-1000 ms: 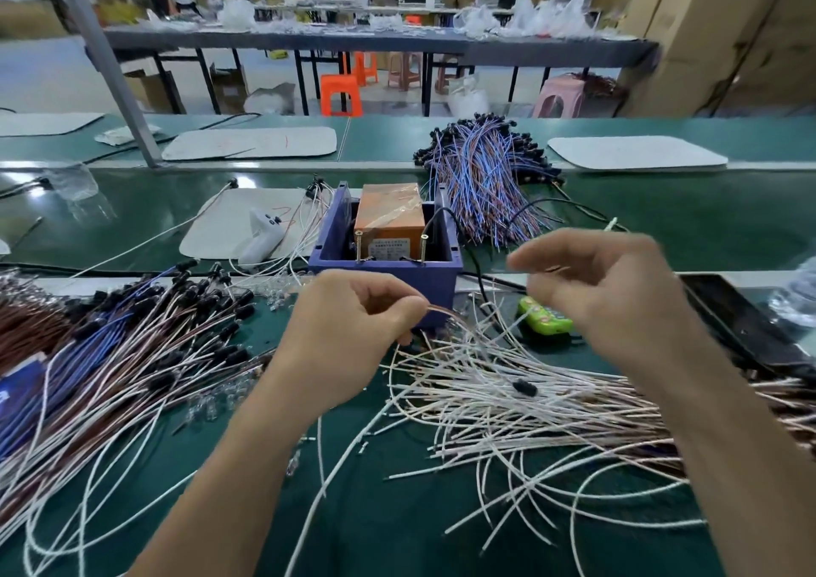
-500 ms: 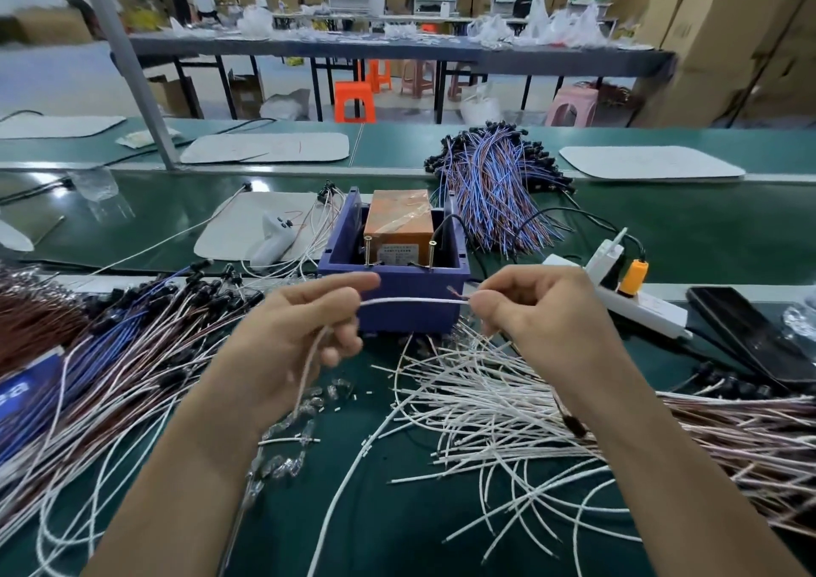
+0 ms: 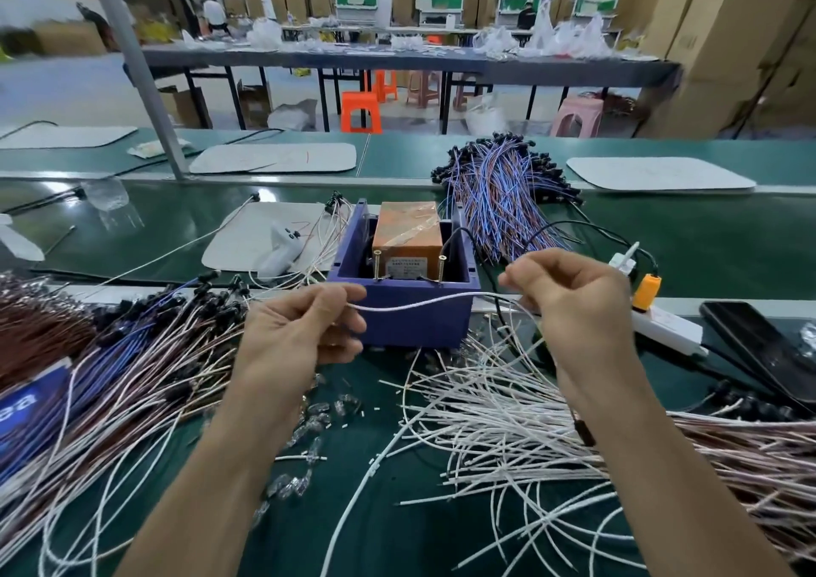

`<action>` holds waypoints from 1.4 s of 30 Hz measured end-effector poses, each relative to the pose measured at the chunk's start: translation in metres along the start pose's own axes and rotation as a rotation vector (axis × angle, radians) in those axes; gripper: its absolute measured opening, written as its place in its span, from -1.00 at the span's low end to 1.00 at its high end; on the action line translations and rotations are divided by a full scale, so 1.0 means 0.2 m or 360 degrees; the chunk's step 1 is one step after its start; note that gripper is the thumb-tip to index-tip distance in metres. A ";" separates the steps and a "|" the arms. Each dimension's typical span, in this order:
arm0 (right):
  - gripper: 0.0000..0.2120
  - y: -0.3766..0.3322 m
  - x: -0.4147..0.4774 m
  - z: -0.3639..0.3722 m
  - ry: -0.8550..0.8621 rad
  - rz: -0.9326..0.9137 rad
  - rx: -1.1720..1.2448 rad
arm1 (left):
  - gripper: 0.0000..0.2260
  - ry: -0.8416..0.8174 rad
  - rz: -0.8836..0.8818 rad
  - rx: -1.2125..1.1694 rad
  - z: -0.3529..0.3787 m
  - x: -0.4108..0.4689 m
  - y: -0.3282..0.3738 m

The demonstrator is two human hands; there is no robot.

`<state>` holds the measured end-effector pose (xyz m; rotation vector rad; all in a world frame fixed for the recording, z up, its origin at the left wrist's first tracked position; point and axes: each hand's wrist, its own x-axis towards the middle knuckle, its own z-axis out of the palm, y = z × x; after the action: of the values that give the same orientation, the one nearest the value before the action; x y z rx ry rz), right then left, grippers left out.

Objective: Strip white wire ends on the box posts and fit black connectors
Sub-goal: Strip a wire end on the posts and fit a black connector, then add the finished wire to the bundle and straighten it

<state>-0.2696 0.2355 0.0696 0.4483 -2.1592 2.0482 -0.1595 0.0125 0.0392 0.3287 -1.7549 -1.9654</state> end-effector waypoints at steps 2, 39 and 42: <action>-0.78 -0.01 0.04 -0.01 -0.0059 -0.0146 -0.0178 | -0.77 0.0033 0.0076 0.0395 0.00 0.02 -0.04; -0.82 0.05 0.03 0.10 -0.0069 -0.0492 -0.1308 | -0.70 -0.0219 -0.0096 0.0757 0.17 0.02 0.00; -0.83 0.02 -0.02 0.02 -0.0344 -0.0516 -0.1488 | -0.67 -0.0266 -0.0038 0.0668 0.17 0.00 0.01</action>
<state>-0.2672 0.2317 0.0651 0.8075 -2.6175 0.7093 -0.1751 0.0410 0.0465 0.3312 -2.2813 -1.6667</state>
